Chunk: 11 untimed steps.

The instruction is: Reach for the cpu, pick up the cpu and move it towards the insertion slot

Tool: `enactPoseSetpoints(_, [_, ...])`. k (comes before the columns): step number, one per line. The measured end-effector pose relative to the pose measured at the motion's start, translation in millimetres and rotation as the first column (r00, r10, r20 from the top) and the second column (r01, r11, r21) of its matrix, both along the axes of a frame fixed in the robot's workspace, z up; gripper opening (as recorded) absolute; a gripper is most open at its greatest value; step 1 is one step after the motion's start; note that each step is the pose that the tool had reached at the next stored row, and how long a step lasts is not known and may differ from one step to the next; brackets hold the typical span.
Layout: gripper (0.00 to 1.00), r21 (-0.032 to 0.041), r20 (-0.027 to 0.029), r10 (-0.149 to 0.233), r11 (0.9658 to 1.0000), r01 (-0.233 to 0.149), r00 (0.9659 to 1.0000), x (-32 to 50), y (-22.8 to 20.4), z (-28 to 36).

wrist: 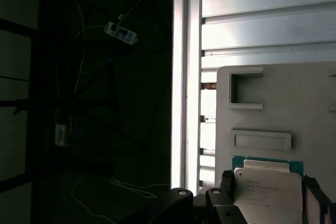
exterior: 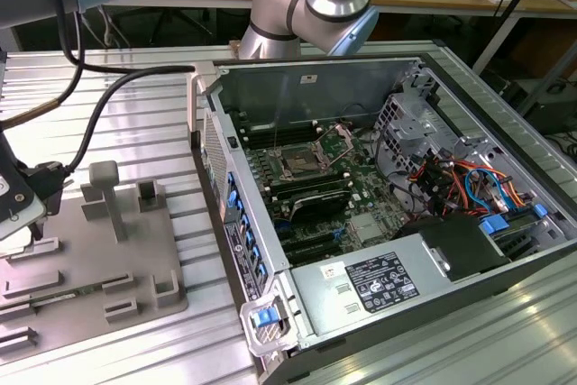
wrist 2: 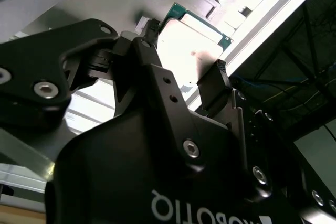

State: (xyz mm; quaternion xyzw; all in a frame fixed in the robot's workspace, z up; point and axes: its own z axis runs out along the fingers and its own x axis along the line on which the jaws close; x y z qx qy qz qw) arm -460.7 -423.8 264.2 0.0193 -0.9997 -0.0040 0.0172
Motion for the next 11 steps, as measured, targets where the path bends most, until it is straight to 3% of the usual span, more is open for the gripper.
enactPoseSetpoints(11, [0.55,0.0000,-0.0001,0.000,1.0000,0.000,1.0000,0.0,0.0,12.6])
